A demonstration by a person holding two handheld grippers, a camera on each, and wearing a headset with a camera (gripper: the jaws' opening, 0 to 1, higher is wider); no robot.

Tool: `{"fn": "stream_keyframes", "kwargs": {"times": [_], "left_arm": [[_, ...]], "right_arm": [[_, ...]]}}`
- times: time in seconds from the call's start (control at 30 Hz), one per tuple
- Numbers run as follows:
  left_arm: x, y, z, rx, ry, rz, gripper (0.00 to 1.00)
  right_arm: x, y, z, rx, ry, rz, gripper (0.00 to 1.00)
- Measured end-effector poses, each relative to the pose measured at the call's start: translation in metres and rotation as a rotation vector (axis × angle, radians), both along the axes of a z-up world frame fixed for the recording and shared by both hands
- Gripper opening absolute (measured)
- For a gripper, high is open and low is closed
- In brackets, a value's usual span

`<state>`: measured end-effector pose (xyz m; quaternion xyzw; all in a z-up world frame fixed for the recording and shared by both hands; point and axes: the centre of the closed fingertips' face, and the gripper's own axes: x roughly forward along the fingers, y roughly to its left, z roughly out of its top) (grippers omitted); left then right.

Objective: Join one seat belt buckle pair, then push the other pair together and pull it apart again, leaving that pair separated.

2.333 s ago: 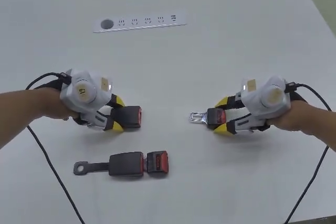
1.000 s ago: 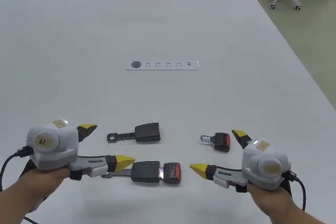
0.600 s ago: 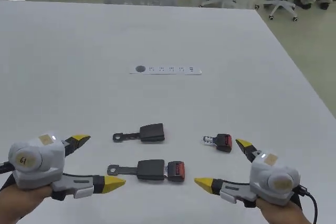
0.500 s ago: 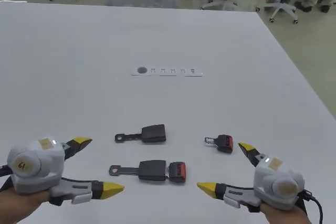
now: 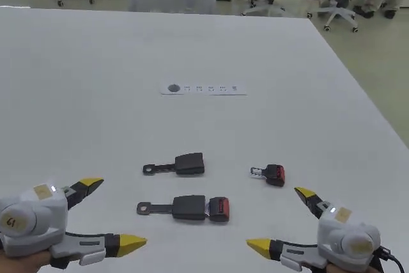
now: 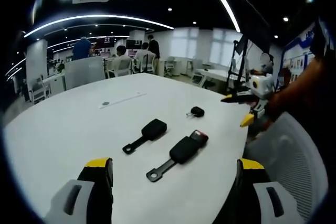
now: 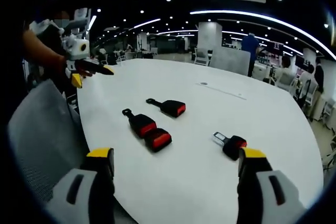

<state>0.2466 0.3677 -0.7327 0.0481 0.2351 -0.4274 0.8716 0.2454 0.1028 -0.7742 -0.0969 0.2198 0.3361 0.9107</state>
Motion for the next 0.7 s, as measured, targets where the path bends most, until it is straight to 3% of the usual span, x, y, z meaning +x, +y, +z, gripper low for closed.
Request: {"fn": "stream_keyframes", "kwargs": {"times": [0.07, 0.37, 0.7], "left_arm": [[0.0, 0.002, -0.002, 0.001, 0.011, 0.007, 1.0], [0.009, 0.006, 0.002, -0.012, 0.001, 0.036, 1.0], [0.009, 0.005, 0.004, -0.015, 0.003, 0.038, 1.0]], "right_arm": [[0.0, 0.0, 0.0, -0.005, 0.0, -0.002, 1.0], [0.006, 0.0, 0.007, 0.0, -0.02, -0.016, 1.0], [0.016, 0.0, 0.013, 0.002, -0.032, -0.027, 1.0]]}}
